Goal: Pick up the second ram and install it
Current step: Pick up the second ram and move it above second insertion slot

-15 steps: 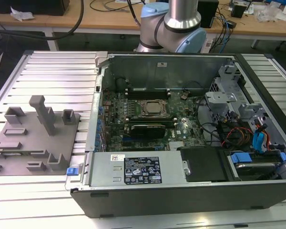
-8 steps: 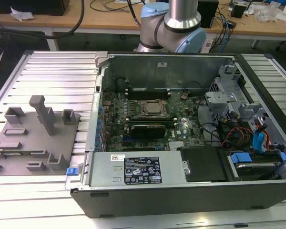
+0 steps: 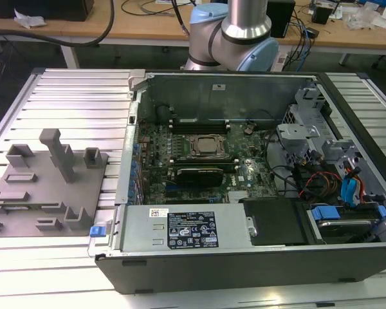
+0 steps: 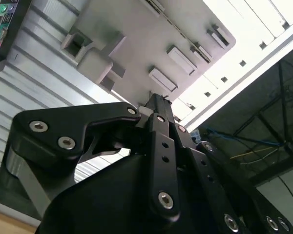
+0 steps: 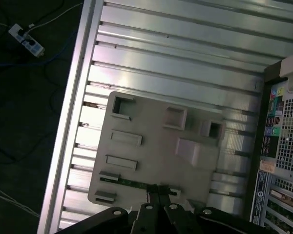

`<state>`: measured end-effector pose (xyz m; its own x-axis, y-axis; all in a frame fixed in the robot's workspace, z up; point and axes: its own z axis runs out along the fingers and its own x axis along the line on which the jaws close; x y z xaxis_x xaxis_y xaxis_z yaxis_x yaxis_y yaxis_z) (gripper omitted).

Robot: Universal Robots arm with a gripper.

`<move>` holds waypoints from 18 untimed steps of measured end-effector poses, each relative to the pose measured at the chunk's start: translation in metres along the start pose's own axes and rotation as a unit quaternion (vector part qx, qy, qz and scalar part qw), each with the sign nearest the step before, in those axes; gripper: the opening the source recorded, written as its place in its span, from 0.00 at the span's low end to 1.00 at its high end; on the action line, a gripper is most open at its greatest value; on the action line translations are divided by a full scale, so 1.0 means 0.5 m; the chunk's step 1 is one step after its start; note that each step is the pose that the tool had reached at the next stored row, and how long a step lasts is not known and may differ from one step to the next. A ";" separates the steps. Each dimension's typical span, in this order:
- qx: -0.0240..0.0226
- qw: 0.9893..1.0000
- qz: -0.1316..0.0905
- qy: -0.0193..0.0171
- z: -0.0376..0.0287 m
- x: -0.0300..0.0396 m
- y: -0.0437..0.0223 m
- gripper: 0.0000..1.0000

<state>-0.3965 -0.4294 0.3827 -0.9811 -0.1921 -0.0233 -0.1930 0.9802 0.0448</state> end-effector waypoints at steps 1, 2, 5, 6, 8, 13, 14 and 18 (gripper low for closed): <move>0.000 1.000 -0.004 0.000 0.000 0.000 0.000 0.11; 0.000 1.000 -0.019 0.001 0.000 0.000 0.000 0.11; -0.001 0.999 -0.047 0.002 0.000 0.000 0.000 0.11; -0.001 0.999 -0.053 0.002 0.000 0.000 0.000 0.11; -0.002 0.998 -0.065 0.003 0.000 0.000 0.000 0.11; -0.002 0.994 -0.106 0.005 0.000 0.000 0.000 0.11; -0.003 0.994 -0.112 0.005 0.000 0.000 0.000 0.11; -0.003 0.989 -0.146 0.007 0.000 0.000 0.000 0.11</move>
<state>-0.3965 -0.4294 0.3827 -0.8832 -0.4684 -0.0233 -0.4690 0.8821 0.0448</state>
